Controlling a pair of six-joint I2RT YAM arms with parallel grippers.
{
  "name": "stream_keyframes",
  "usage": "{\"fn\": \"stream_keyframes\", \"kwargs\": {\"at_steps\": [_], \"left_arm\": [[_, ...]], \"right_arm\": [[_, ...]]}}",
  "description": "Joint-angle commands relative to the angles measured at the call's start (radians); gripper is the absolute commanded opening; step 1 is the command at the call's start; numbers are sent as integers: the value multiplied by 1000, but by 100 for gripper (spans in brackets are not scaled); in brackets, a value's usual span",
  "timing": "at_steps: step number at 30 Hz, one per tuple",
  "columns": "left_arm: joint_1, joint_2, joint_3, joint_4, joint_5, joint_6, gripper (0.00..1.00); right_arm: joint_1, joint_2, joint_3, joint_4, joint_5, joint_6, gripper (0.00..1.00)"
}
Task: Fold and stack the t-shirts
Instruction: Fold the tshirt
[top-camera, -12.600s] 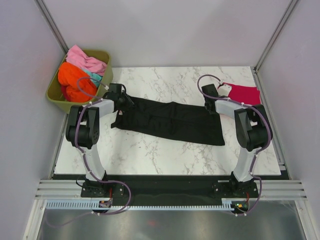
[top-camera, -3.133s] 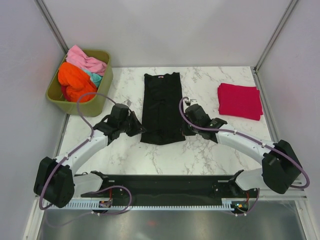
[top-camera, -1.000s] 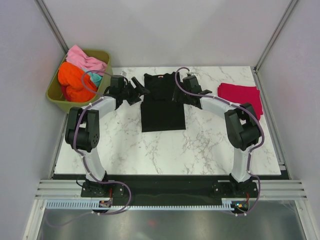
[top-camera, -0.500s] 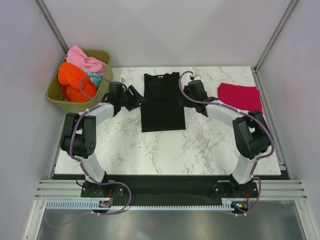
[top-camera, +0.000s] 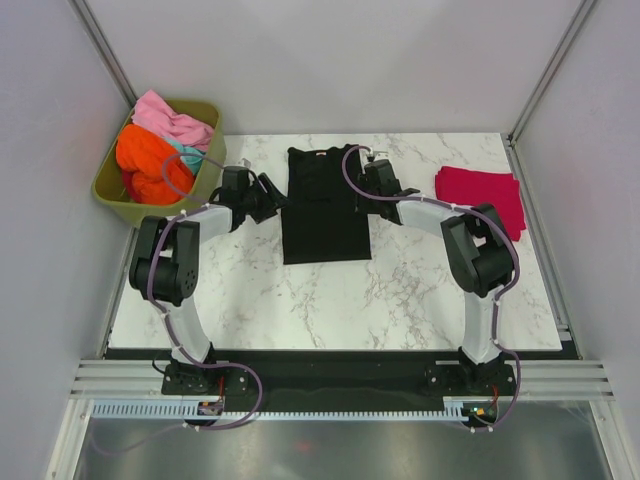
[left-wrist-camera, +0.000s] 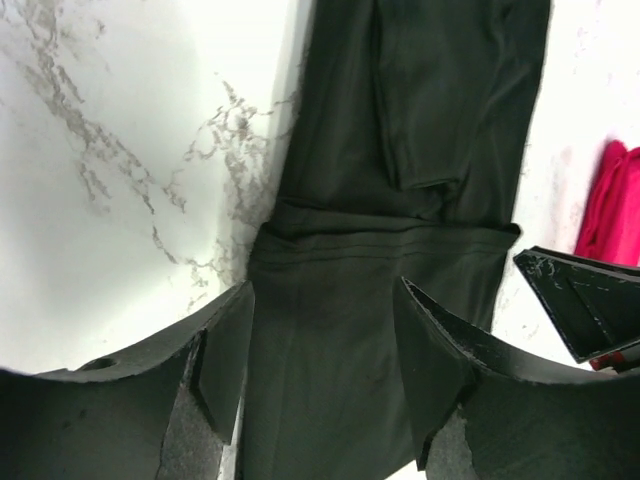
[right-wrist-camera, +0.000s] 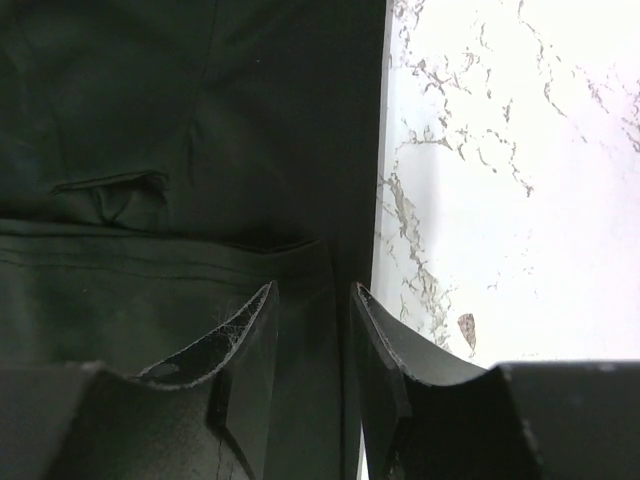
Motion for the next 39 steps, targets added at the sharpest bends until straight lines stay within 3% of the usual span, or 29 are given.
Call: {"fn": "stream_keyframes", "kwargs": {"at_steps": [1, 7, 13, 16, 18, 20, 31, 36, 39], "left_arm": [[0, 33, 37, 30, -16, 40, 64], [0, 68, 60, 10, -17, 39, 59], [0, 81, 62, 6, -16, 39, 48], [0, 87, 68, -2, -23, 42, 44], [0, 91, 77, -10, -23, 43, 42], [0, 94, 83, -17, -24, 47, 39], [0, 143, 150, -141, -85, 45, 36], [-2, 131, 144, -142, -101, 39, 47], [-2, 150, 157, -134, -83, 40, 40]], "right_arm": [[-2, 25, 47, 4, 7, -26, 42], [-1, 53, 69, -3, -4, -22, 40], [-1, 59, 73, -3, -8, -22, 29], [-2, 54, 70, -3, -10, -23, 18], [0, 48, 69, -3, -7, -25, 6], [0, 43, 64, -3, -7, -25, 1], [0, 13, 30, 27, -10, -17, 0], [1, 14, 24, 27, -10, -17, 0], [1, 16, 21, 27, -13, -16, 0]]}}
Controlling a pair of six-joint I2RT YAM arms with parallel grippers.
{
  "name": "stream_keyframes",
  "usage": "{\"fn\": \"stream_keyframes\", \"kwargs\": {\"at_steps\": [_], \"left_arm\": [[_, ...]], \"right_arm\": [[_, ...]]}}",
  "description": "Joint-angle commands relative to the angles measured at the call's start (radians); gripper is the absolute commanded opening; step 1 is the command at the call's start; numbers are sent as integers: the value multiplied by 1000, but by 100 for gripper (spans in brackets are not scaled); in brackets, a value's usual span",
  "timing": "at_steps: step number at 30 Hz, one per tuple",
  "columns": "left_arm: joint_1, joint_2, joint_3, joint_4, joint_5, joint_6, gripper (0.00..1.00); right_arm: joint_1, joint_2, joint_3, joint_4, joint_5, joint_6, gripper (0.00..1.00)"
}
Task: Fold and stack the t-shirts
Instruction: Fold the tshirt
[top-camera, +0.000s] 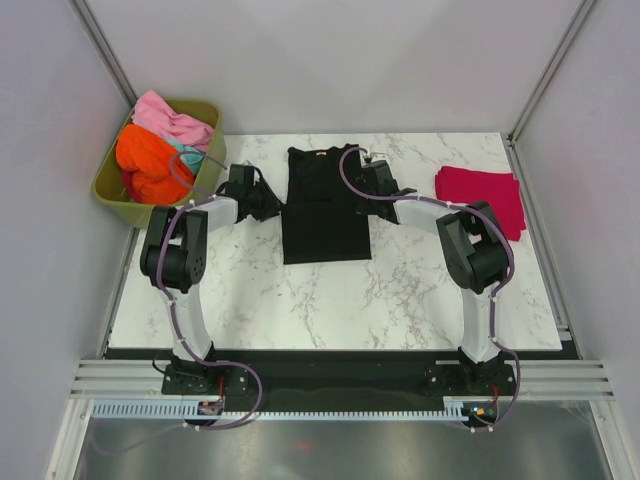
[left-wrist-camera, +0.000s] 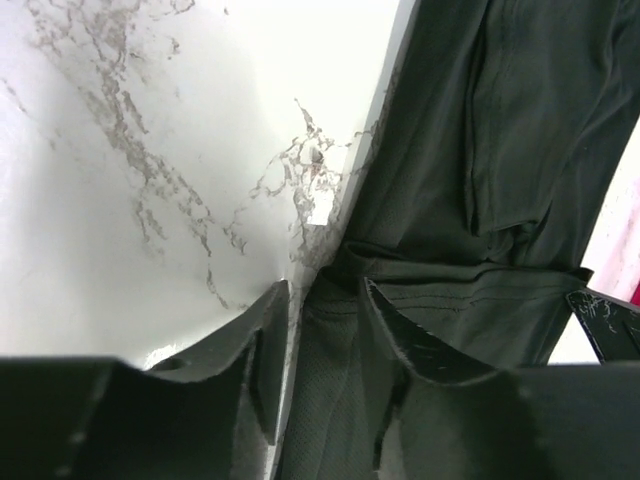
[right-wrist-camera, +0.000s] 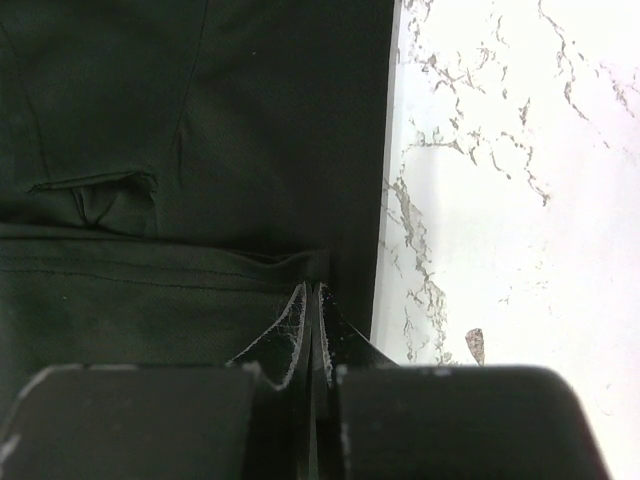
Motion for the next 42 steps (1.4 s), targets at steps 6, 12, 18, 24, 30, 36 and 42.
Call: {"fn": "stream_keyframes", "kwargs": {"at_steps": [6, 12, 18, 24, 30, 36, 42], "left_arm": [[-2, 40, 66, -4, 23, 47, 17], [-8, 60, 84, 7, 66, 47, 3], [-8, -1, 32, 67, 48, 50, 2], [-8, -82, -62, 180, 62, 45, 2], [-15, -105, -95, 248, 85, 31, 2], [-18, -75, -62, 256, 92, 31, 2], [-18, 2, 23, 202, 88, 34, 6]], "right_arm": [[1, -41, -18, 59, -14, 3, 0], [1, -52, -33, 74, -11, 5, 0], [-1, -92, -81, 109, 27, 13, 0], [-1, -162, -141, 152, 87, 26, 0], [-1, -196, -176, 175, 124, 36, 0], [-1, -182, -168, 168, 139, 43, 0], [-2, -150, -132, 151, 162, 39, 4]]}}
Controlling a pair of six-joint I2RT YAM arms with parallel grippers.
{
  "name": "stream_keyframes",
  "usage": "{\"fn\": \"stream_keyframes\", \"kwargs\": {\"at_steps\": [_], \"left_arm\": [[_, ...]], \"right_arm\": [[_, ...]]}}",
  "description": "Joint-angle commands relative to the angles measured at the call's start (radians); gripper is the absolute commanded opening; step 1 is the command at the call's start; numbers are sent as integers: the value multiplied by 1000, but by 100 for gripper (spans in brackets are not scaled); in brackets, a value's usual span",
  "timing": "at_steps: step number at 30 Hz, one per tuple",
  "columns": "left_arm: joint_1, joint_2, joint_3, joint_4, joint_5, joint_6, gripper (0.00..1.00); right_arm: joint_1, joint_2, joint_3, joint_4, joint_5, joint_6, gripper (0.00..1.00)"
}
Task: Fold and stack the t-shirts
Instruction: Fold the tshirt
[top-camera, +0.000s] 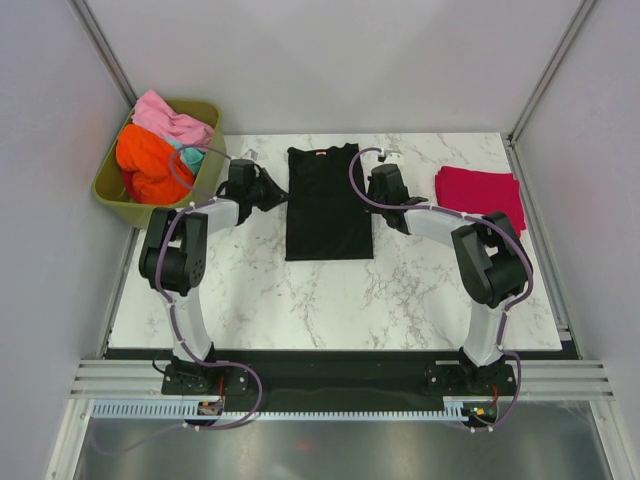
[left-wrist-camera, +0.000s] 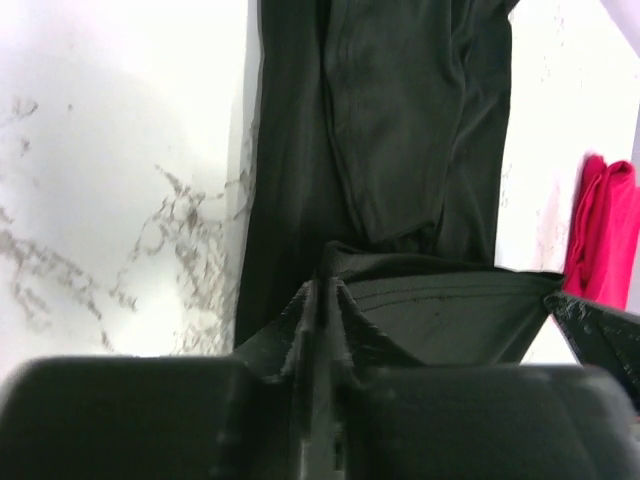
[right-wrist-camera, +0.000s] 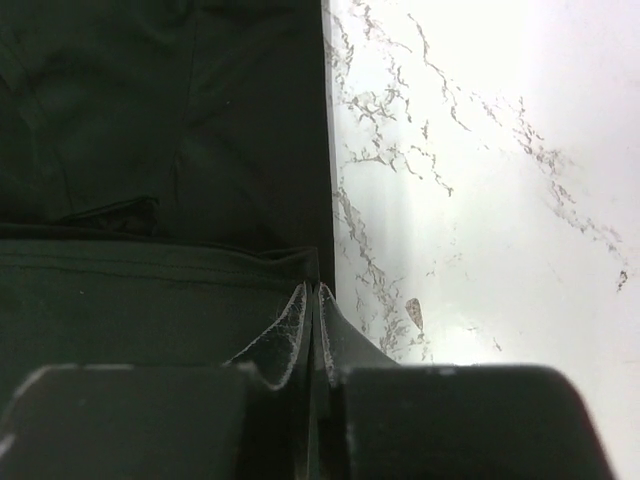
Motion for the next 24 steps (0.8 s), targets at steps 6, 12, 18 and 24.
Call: {"fn": "stream_keyframes", "kwargs": {"at_steps": [6, 12, 18, 24], "left_arm": [[-4, 18, 84, -59, -4, 28, 65], [-11, -137, -88, -85, -78, 34, 74], [-56, -341, -347, -145, -113, -17, 67], [-126, -499, -487, -191, -193, -33, 64]], "right_arm": [[-4, -2, 53, -18, 59, 8, 60], [-1, -83, -54, -15, -38, 54, 54], [6, -209, -177, -133, -114, 117, 52], [10, -364, -364, -133, -221, 145, 50]]}}
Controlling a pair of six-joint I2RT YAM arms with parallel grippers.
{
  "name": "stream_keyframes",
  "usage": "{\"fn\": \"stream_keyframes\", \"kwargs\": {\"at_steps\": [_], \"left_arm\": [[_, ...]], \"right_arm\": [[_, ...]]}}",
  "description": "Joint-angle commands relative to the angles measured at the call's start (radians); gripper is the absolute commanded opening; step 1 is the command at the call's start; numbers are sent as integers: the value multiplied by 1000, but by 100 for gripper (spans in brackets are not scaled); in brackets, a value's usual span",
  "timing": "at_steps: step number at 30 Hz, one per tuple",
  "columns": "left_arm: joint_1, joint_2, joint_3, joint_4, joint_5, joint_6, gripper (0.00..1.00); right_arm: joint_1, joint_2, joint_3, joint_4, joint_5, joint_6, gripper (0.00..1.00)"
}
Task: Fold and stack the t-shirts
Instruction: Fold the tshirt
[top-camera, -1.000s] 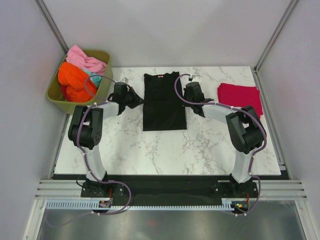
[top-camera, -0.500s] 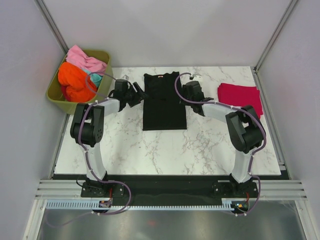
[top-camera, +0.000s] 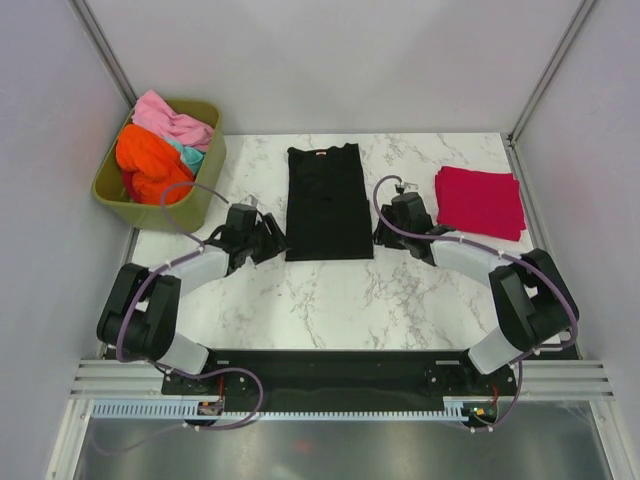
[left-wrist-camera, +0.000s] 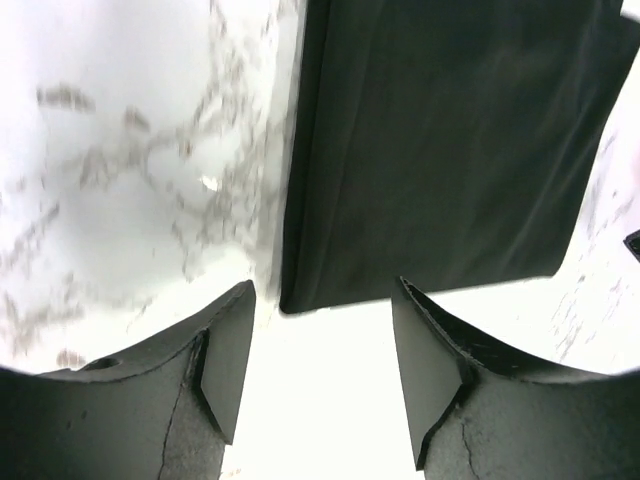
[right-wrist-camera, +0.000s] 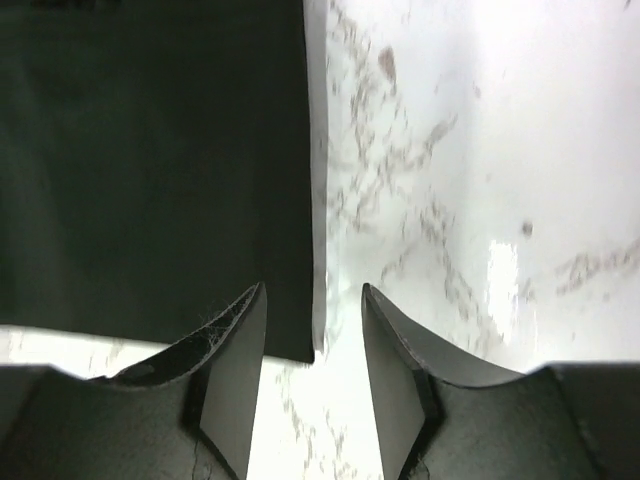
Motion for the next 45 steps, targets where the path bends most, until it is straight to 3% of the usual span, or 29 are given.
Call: {"fn": "stream_keyframes", "kwargs": {"at_steps": [1, 5, 12, 21, 32, 45], "left_arm": [[-21, -74, -83, 7, -48, -30, 64], [-35, -77, -106, 8, -28, -40, 61], [-35, -3, -70, 8, -1, -32, 59], [-20, 55, -42, 6, 18, -30, 51], [-9, 106, -16, 8, 51, -29, 43], [-9, 93, -40, 1, 84, -40, 42]], "right_arm": [[8, -81, -85, 13, -103, 31, 49], [14, -76, -132, 60, -185, 17, 48], [29, -15, -115, 71, -199, 3, 46], [29, 45, -90, 51, -162, 3, 38], [31, 39, -76, 51, -165, -18, 18], [32, 19, -81, 58, -165, -20, 11]]}}
